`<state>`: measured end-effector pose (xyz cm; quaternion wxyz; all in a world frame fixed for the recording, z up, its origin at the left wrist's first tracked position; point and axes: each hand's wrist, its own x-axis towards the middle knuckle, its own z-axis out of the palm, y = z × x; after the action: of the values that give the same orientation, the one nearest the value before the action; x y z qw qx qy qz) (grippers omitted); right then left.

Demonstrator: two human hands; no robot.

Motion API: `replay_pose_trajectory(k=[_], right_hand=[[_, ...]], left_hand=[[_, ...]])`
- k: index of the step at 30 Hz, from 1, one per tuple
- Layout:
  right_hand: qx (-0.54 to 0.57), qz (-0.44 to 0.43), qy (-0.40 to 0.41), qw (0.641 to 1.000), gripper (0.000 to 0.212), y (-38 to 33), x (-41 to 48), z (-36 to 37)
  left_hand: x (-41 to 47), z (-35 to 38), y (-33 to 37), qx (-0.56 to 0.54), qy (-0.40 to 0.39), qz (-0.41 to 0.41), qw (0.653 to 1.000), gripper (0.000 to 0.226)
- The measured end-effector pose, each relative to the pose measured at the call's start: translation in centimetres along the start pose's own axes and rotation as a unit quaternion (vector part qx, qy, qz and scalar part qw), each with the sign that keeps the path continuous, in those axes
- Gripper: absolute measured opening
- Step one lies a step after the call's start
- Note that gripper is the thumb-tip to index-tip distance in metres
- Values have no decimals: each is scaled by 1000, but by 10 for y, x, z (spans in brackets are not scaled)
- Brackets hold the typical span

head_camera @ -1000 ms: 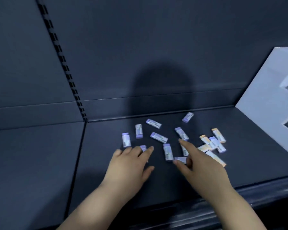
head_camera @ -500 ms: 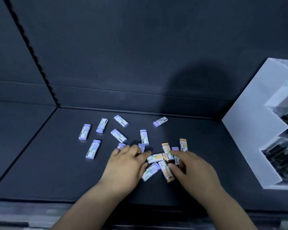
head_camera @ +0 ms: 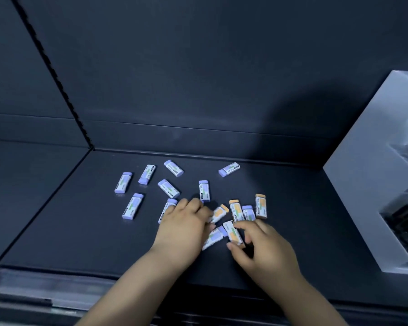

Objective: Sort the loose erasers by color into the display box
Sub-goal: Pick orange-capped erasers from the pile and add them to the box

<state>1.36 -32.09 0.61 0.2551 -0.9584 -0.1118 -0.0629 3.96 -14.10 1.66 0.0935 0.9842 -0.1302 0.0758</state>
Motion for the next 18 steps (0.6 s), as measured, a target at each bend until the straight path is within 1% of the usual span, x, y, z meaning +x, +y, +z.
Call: replay_pose_trajectory(k=[2, 3, 4, 6, 9, 10, 12, 14, 18], right_hand=[[6, 11, 15, 1000, 33, 2, 0, 1], [8, 16, 19, 1000, 30, 2, 0, 1], [8, 15, 19, 1000, 29, 2, 0, 1], [10, 6, 1, 1000, 25, 5, 0, 0], [-25, -18, -50, 998, 20, 10, 3, -12], [-38, -28, -65, 997, 22, 13, 5, -16], [-54, -50, -83, 994, 26, 15, 12, -24], [-77, -60, -100, 990, 29, 12, 17, -31], [-153, -23, -97, 983, 31, 2, 16, -41]], left_hand=[[-1, -1, 1, 9, 8, 6, 1000, 28], [-3, 1, 1, 24, -1, 12, 1000, 31], [-4, 2, 0, 31, 9, 16, 999, 32], [-8, 2, 0, 33, 22, 29, 999, 38], [-12, -3, -2, 23, 16, 31, 999, 30], [-13, -6, -3, 17, 14, 26, 999, 33], [-12, -16, -1, 6, -7, 10, 1000, 46], [-9, -19, -2, 29, -39, 18, 999, 59], [5, -22, -5, 38, -102, 35, 993, 65]])
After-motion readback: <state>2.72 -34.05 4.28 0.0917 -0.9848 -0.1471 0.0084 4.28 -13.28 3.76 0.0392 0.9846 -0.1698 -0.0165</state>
